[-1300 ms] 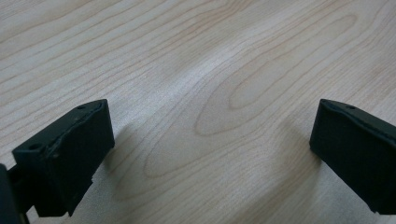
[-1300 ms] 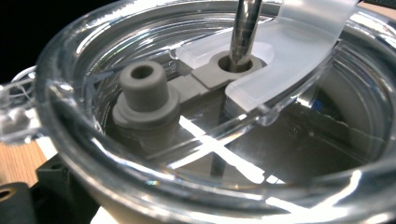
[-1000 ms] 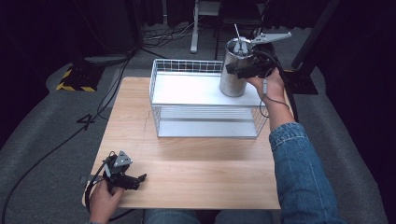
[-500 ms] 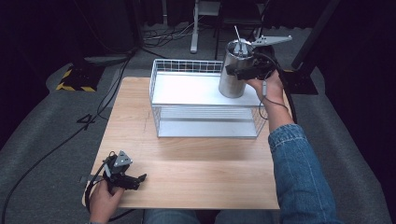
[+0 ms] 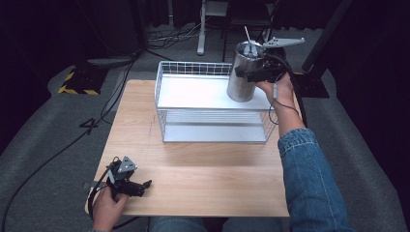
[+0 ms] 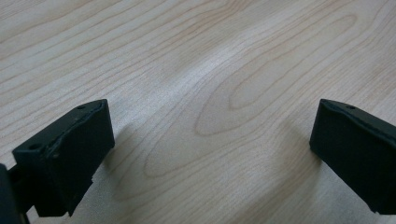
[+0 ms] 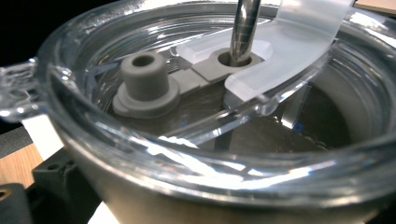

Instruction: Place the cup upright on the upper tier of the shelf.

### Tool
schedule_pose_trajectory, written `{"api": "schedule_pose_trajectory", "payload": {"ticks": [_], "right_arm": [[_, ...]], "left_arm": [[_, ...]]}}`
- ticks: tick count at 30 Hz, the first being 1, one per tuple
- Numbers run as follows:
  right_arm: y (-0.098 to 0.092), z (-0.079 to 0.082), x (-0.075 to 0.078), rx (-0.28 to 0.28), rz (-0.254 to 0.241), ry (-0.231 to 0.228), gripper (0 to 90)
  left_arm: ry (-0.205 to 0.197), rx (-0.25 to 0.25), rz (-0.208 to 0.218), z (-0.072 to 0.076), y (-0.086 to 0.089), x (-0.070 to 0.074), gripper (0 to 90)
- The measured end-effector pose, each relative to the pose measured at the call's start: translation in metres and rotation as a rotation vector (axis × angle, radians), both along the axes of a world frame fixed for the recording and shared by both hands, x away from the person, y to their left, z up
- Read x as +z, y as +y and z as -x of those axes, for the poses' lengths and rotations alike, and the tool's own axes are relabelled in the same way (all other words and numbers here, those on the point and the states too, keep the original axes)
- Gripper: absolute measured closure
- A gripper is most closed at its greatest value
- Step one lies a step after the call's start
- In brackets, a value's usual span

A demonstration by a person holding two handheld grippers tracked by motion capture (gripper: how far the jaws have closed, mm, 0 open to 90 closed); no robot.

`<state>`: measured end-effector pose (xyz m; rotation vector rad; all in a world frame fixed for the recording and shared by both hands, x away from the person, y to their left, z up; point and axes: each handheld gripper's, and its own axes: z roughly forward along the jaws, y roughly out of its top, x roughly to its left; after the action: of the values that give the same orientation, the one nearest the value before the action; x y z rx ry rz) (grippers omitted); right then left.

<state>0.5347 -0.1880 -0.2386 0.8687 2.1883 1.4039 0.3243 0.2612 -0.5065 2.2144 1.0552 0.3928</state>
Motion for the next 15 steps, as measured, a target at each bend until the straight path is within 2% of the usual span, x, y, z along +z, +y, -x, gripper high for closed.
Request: {"api": "schedule_pose_trajectory", "payload": {"ticks": [2, 6, 15], "right_arm": [[0.0007, -0.0004, -0.0002, -0.009, 0.005, -0.001, 0.0], [-0.0002, -0.0015, -0.0018, -0.002, -0.003, -0.005, 0.0], [-0.0052, 0.0049, 0.004, -0.001, 0.031, -0.017, 0.0]], "left_arm": [[0.0, 0.0, 0.0, 0.0, 0.0, 0.0, 0.2], [0.0, 0.0, 0.001, 0.0, 0.0, 0.0, 0.2], [0.0, 0.0, 0.0, 0.0, 0.0, 0.0, 0.2]]}}
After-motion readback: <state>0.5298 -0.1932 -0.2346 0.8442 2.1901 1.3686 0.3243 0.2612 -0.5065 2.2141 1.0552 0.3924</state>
